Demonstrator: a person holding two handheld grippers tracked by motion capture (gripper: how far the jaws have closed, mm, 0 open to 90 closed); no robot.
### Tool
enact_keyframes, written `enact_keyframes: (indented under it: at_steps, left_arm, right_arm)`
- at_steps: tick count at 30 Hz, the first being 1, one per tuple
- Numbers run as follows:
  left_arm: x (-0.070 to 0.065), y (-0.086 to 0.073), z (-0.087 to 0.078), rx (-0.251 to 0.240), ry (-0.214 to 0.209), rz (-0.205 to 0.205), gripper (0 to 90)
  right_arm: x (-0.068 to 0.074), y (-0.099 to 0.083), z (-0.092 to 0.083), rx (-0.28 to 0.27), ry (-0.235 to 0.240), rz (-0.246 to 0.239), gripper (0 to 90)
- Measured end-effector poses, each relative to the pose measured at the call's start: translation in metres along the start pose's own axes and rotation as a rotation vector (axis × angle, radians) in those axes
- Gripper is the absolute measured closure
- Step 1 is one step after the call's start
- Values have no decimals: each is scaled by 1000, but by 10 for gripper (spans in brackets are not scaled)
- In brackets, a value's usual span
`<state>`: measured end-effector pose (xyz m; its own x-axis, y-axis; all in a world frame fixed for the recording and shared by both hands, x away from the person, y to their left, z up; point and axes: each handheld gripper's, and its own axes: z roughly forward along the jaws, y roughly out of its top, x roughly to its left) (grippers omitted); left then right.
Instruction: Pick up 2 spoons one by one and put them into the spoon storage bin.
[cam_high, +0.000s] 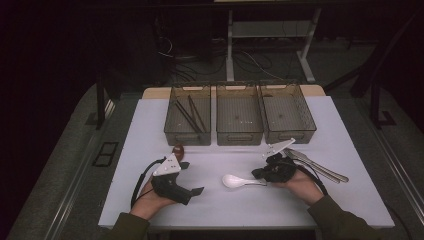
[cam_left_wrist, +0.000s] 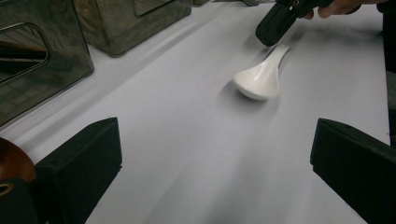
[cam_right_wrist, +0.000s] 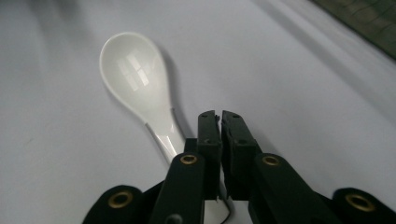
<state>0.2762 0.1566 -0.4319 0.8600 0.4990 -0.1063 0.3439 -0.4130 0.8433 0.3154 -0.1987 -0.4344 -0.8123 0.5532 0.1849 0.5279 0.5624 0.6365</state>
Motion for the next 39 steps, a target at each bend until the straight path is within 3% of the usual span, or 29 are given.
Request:
enact_keyframes:
  at_steps: [2,6,10,15,19,28,39]
  left_arm:
    - [0,0,0,-5,1,2,9]
    - [-1,2,-1,-6,2,9,9]
    - [-1,3,0,-3,10,8,10]
    - [0,3,1,-2,18,-5,15]
    - [0,4,3,-4,17,-11,19]
    - [-3,15,17,1,-11,9,32]
    - [-9,36,43,-2,-54,53,113]
  right_arm:
    - [-2,0,-4,-25,-1,14,774]
    - [-3,-4,-13,-70,-14,32,573]
    - [-5,-15,-25,-118,-55,38,405]
    - [-8,-33,-40,-192,-111,72,299]
    - [-9,-47,-51,-261,-122,86,227]
    - [-4,-76,-64,-315,-131,92,181]
    - [-9,-95,-77,-345,-178,116,181]
